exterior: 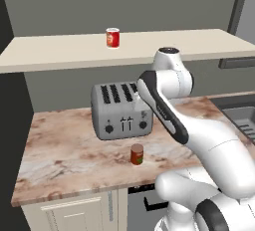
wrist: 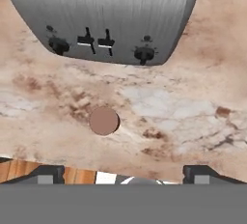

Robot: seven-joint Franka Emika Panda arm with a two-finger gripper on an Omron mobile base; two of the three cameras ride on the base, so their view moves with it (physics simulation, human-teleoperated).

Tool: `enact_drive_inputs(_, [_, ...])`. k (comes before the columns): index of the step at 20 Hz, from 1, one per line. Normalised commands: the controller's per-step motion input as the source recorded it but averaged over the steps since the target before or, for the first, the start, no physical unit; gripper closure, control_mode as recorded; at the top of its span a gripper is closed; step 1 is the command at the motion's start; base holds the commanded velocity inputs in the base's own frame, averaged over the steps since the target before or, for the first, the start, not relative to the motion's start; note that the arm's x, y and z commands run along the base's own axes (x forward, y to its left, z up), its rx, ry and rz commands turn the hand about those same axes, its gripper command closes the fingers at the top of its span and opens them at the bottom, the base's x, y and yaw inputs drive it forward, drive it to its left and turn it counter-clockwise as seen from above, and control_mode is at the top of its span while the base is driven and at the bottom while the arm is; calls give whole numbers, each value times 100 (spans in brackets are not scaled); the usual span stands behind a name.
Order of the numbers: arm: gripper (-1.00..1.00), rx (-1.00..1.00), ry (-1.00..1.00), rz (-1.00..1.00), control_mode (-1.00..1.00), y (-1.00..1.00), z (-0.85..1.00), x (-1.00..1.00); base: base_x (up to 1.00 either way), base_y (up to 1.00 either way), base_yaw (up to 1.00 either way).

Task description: Restock the canned food cabinet by taking the new fresh canned food from the counter and placing it in the cabinet. Then, take the old canned food from the cabinet and place it on the counter.

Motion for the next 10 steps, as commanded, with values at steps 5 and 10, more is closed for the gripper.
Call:
enact_drive_inputs(5, [-100, 0, 21, 0, -100, 43, -100, -8, 0, 0, 0])
enact_drive_inputs(10, [-100, 0, 19, 0, -100, 21, -85, 0, 0, 0, 0])
